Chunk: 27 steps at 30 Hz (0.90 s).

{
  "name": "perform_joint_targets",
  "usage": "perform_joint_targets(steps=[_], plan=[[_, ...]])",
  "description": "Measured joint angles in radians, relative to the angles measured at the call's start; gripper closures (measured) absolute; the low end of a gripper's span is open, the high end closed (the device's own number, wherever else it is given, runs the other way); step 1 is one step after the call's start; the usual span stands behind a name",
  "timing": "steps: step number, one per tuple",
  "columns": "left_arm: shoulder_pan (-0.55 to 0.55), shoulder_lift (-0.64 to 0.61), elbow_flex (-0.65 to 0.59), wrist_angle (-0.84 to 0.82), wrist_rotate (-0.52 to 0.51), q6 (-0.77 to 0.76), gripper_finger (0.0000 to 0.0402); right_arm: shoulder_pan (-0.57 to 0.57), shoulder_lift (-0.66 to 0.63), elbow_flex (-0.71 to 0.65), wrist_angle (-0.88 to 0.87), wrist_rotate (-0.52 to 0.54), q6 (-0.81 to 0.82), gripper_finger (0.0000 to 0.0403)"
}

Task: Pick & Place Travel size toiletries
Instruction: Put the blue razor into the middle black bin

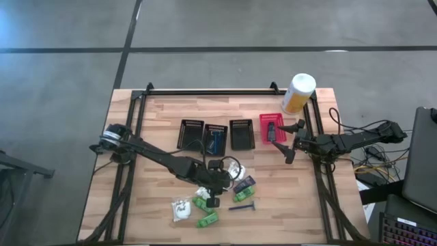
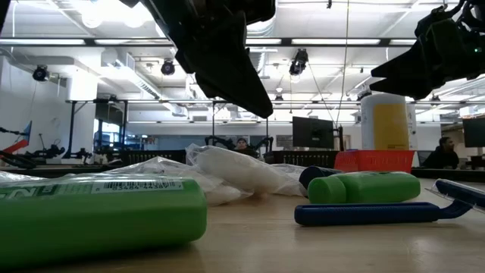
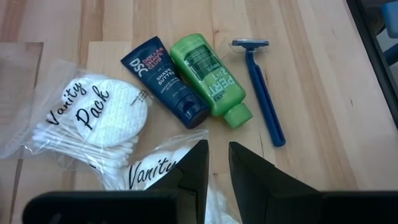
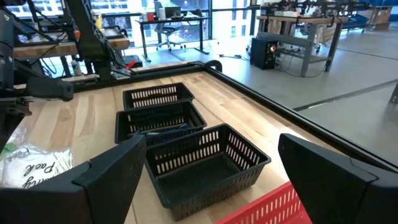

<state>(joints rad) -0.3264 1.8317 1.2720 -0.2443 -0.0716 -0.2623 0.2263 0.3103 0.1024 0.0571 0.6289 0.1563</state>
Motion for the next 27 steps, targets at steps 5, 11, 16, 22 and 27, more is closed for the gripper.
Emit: perform_joint_targets(steps=[5, 11, 16, 22, 27], plan=[[0.000, 0.000, 0.000, 0.000, 0.000, -0.001, 0.0335, 0.000, 0.000, 0.000, 0.000, 0.000, 0.000, 0.0039], [0.000, -0.001, 0.000, 0.000, 0.000, -0.001, 0.0335, 0.000, 0.000, 0.000, 0.000, 0.000, 0.000, 0.0039], [0.001, -0.001, 0.000, 0.000, 0.000, 0.000, 0.0335, 0.000, 0.000, 0.000, 0.025, 0.000, 0.058, 0.0039], [0.001, -0.001, 0.000, 0.000, 0.000, 0.007, 0.0335, 0.000, -0.002, 0.000, 0.049, 0.000, 0.179, 0.0039], [0.002, -0.001, 0.000, 0.000, 0.000, 0.007, 0.0335, 0.000, -0.002, 0.000, 0.103, -0.012, 0.188, 0.0039]])
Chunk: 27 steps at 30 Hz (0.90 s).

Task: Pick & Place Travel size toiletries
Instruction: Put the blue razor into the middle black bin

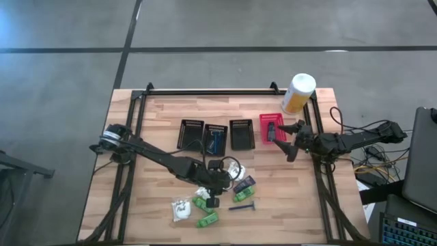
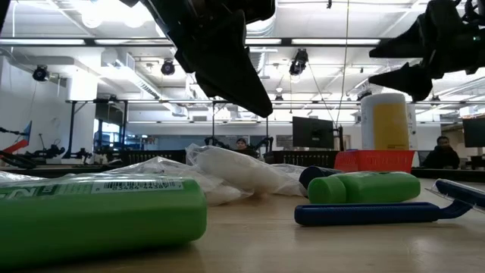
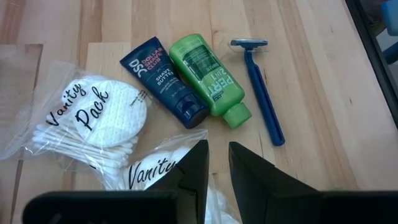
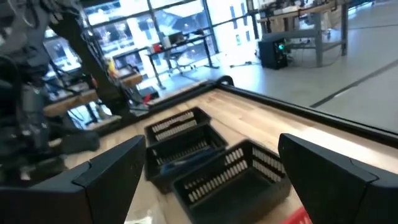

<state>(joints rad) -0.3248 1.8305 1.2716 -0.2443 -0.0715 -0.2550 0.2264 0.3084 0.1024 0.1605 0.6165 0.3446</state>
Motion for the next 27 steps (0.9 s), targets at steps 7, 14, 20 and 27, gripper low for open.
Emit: perform_joint_targets(steps=[7, 14, 20, 27], plan=[[0.000, 0.000, 0.000, 0.000, 0.000, 0.000, 0.0335, 0.000, 0.009, 0.000, 0.069, -0.045, -0.052, 0.0039], [0.000, 0.000, 0.000, 0.001, 0.000, 0.001, 0.0335, 0.000, 0.025, 0.000, 0.111, -0.036, 0.034, 0.0039], [0.000, 0.000, 0.000, 0.000, 0.000, 0.001, 0.0335, 0.000, 0.124, 0.000, 0.112, -0.046, 0.124, 0.0039], [0.000, 0.000, 0.000, 0.000, 0.000, 0.001, 0.0335, 0.003, 0.354, 0.075, 0.177, -0.284, 0.181, 0.0039]])
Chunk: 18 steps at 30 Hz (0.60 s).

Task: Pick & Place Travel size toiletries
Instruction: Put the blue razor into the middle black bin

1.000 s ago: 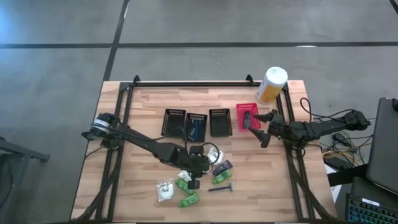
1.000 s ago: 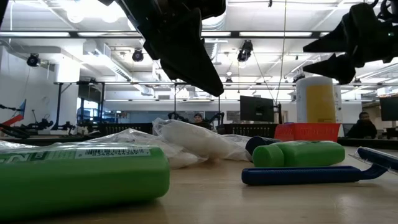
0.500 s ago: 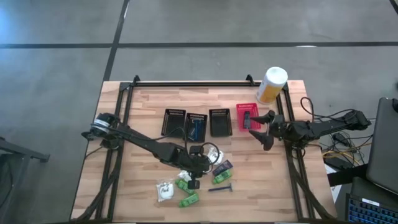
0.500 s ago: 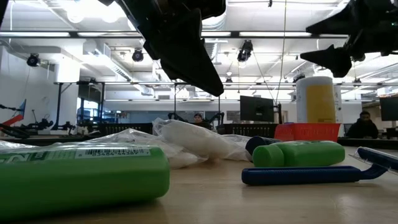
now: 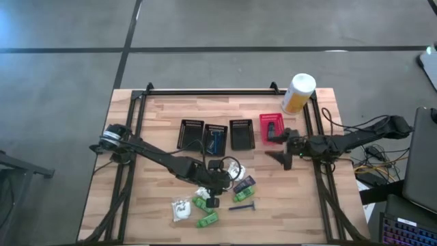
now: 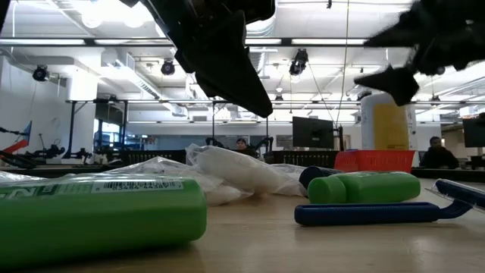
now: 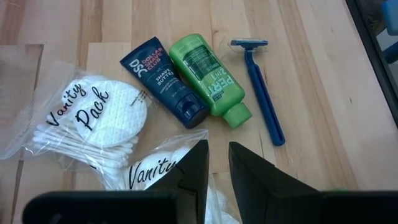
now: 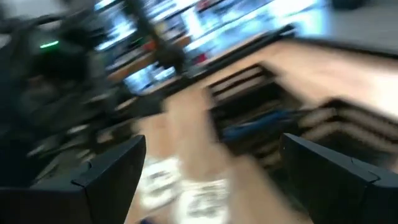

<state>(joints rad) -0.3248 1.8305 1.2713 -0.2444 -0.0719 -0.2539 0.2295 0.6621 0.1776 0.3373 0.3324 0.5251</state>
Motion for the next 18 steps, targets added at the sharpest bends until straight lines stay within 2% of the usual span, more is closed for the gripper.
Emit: perform_joint_targets(steps=[3, 6, 9, 12, 18], plan=[[0.000, 0.000, 0.000, 0.000, 0.000, 0.000, 0.0335, 0.000, 0.135, 0.097, -0.069, -0.097, 0.014, 0.0039], [0.000, 0.000, 0.000, -0.011, 0.000, 0.000, 0.0335, 0.003, 0.293, 0.210, -0.232, -0.151, 0.026, 0.0039], [0.000, -0.001, 0.000, -0.046, 0.000, 0.000, 0.0335, 0.030, 0.456, 0.319, -0.335, -0.158, 0.020, 0.0039], [0.000, -0.002, 0.000, -0.092, 0.000, 0.001, 0.0335, 0.073, 0.601, 0.412, -0.366, -0.161, -0.018, 0.0039], [-0.002, -0.002, 0.000, -0.181, -0.001, 0.010, 0.0335, 0.152, 0.798, 0.581, -0.466, -0.182, -0.061, 0.0039]])
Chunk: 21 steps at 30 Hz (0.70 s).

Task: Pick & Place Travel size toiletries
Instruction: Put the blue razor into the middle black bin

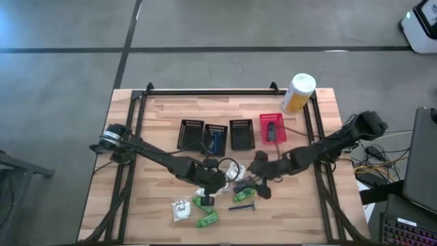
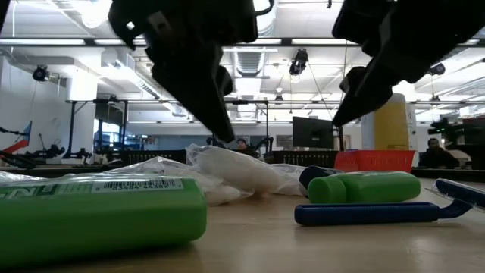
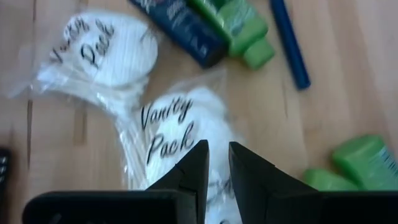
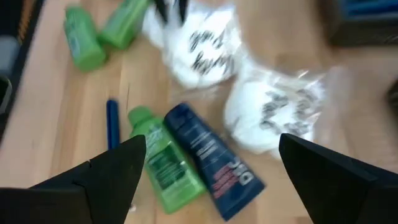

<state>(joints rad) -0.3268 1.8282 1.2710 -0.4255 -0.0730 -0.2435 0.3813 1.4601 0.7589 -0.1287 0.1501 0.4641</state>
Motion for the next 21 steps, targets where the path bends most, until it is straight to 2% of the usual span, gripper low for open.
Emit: perform_joint_targets(steps=[8, 15, 21], plan=[[-0.001, 0.000, -0.022, -0.032, -0.034, -0.020, 0.0335, 0.069, 0.131, 0.149, -0.171, -0.012, -0.005, 0.0039], [0.000, -0.002, -0.033, -0.034, -0.034, -0.025, 0.0335, 0.084, 0.163, 0.200, -0.183, -0.144, 0.007, 0.0039], [0.000, -0.002, -0.033, -0.050, -0.034, -0.025, 0.0335, 0.084, 0.221, 0.239, -0.218, -0.203, 0.039, 0.0040]])
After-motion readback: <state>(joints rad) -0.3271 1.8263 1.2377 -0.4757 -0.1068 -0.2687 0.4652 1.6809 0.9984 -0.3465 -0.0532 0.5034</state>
